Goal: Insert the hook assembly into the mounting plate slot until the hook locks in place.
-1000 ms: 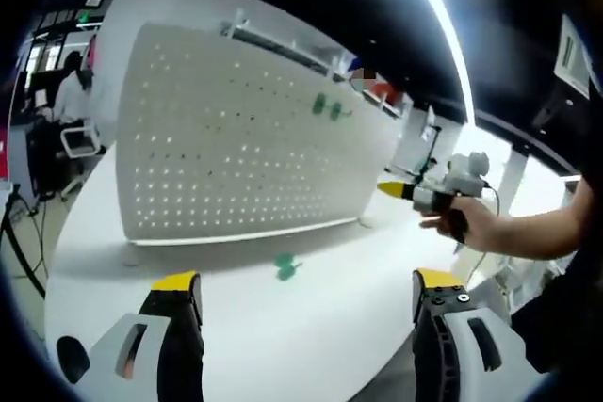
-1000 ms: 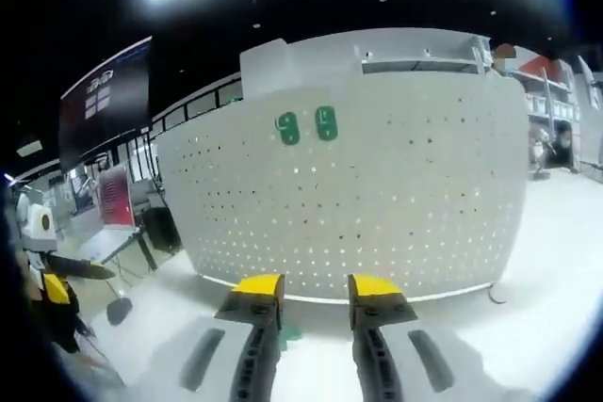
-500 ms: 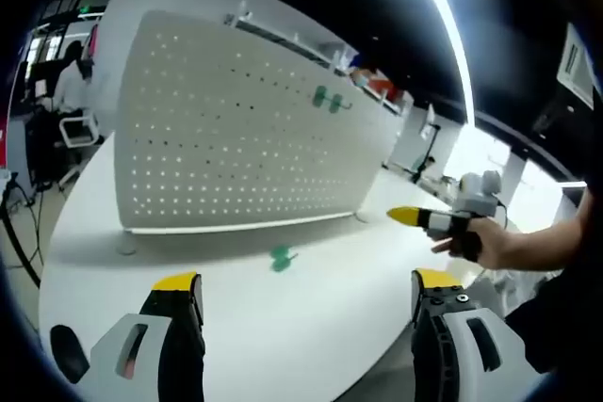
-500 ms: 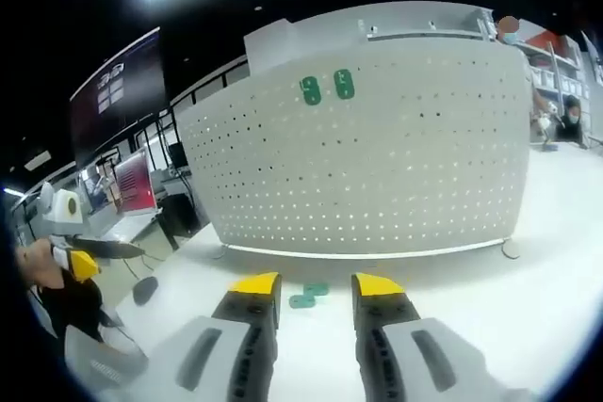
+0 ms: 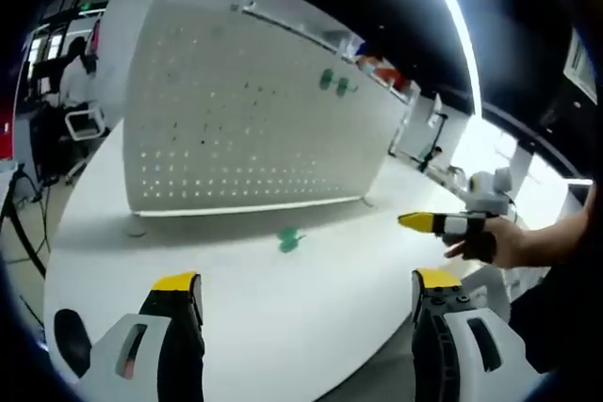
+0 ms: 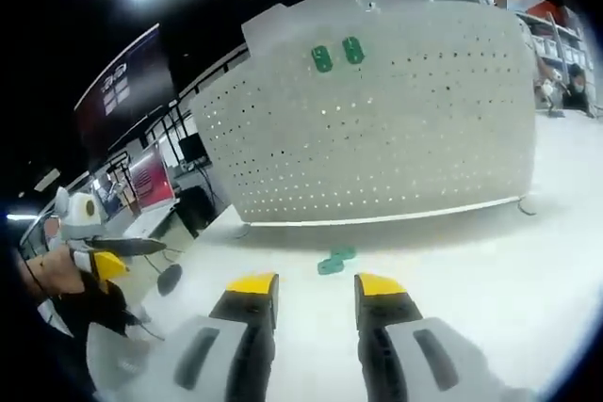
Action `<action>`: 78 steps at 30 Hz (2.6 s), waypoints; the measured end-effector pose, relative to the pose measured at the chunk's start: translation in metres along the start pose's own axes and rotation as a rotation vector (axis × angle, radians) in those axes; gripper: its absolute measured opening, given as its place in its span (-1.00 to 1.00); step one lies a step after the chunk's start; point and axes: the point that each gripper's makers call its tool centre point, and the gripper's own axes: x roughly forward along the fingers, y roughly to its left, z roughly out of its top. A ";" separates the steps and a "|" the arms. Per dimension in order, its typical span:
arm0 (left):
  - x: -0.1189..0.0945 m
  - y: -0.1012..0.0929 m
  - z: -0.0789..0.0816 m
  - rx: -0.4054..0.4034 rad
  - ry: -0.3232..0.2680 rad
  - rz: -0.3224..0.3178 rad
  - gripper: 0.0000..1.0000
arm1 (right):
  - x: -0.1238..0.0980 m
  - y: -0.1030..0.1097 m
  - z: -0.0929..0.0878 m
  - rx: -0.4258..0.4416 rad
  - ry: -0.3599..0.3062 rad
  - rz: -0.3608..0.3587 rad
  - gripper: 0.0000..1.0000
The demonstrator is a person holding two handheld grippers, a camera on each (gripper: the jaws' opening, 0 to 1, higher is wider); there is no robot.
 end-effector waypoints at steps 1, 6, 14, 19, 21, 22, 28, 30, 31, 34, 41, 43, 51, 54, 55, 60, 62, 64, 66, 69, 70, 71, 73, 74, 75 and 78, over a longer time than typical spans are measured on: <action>0.000 0.000 -0.001 -0.003 0.003 0.002 0.87 | 0.000 0.001 -0.002 -0.002 0.005 0.001 -0.41; 0.002 0.000 -0.009 0.004 0.029 0.002 0.86 | 0.004 0.012 -0.015 0.015 0.032 0.041 -0.41; 0.003 0.011 -0.017 0.000 0.069 0.024 0.86 | 0.016 0.026 -0.031 0.093 0.063 0.084 -0.44; 0.006 0.014 -0.023 -0.013 0.083 0.030 0.85 | 0.034 0.026 -0.040 0.114 0.096 0.098 -0.45; 0.008 0.013 -0.025 -0.016 0.091 0.028 0.83 | 0.041 0.023 -0.042 0.116 0.107 0.093 -0.45; 0.009 0.014 -0.026 -0.021 0.095 0.027 0.82 | 0.046 0.021 -0.043 0.119 0.114 0.087 -0.45; 0.014 0.015 -0.027 -0.027 0.101 0.022 0.82 | 0.071 0.012 -0.049 0.148 0.150 0.070 -0.48; 0.016 0.016 -0.028 -0.027 0.107 0.023 0.81 | 0.079 0.010 -0.051 0.142 0.159 0.068 -0.50; 0.017 0.016 -0.029 -0.029 0.108 0.021 0.81 | 0.084 0.008 -0.051 0.149 0.166 0.063 -0.50; 0.019 0.015 -0.029 -0.034 0.111 0.016 0.81 | 0.098 0.002 -0.048 0.175 0.158 0.050 -0.50; 0.025 0.019 -0.033 -0.041 0.129 0.014 0.80 | 0.128 -0.003 -0.047 0.192 0.176 0.027 -0.56; 0.027 0.020 -0.033 -0.045 0.132 0.014 0.80 | 0.137 -0.006 -0.049 0.210 0.186 0.007 -0.57; 0.034 0.021 -0.032 -0.045 0.143 0.004 0.80 | 0.162 -0.019 -0.052 0.317 0.190 -0.066 -0.60; 0.035 0.020 -0.032 -0.043 0.147 -0.002 0.79 | 0.169 -0.025 -0.053 0.357 0.189 -0.095 -0.60; 0.035 0.020 -0.032 -0.043 0.148 -0.003 0.79 | 0.170 -0.026 -0.054 0.362 0.189 -0.099 -0.61; 0.034 0.021 -0.036 -0.050 0.152 -0.003 0.78 | 0.179 -0.034 -0.063 0.477 0.236 -0.161 -0.66; 0.034 0.022 -0.038 -0.054 0.157 -0.001 0.78 | 0.183 -0.038 -0.064 0.528 0.237 -0.180 -0.67; 0.034 0.023 -0.039 -0.057 0.160 0.001 0.78 | 0.184 -0.041 -0.068 0.527 0.258 -0.196 -0.71; 0.033 0.024 -0.039 -0.060 0.158 0.003 0.77 | 0.186 -0.043 -0.066 0.526 0.257 -0.210 -0.75; 0.032 0.026 -0.038 -0.061 0.157 0.005 0.77 | 0.188 -0.042 -0.064 0.481 0.277 -0.210 -0.84; 0.032 0.026 -0.038 -0.061 0.157 0.007 0.76 | 0.187 -0.043 -0.063 0.470 0.280 -0.211 -0.87; 0.032 0.027 -0.038 -0.061 0.157 0.008 0.76 | 0.188 -0.044 -0.062 0.464 0.276 -0.214 -0.91; 0.033 0.028 -0.037 -0.065 0.156 0.010 0.75 | 0.188 -0.045 -0.061 0.456 0.278 -0.212 -0.97; 0.033 0.027 -0.036 -0.066 0.154 0.008 0.75 | 0.188 -0.045 -0.061 0.453 0.283 -0.210 -0.98; 0.033 0.027 -0.036 -0.065 0.154 0.006 0.74 | 0.187 -0.046 -0.062 0.444 0.286 -0.211 -0.99; 0.034 0.025 -0.036 -0.060 0.158 0.002 0.73 | 0.185 -0.047 -0.061 0.431 0.284 -0.213 -1.00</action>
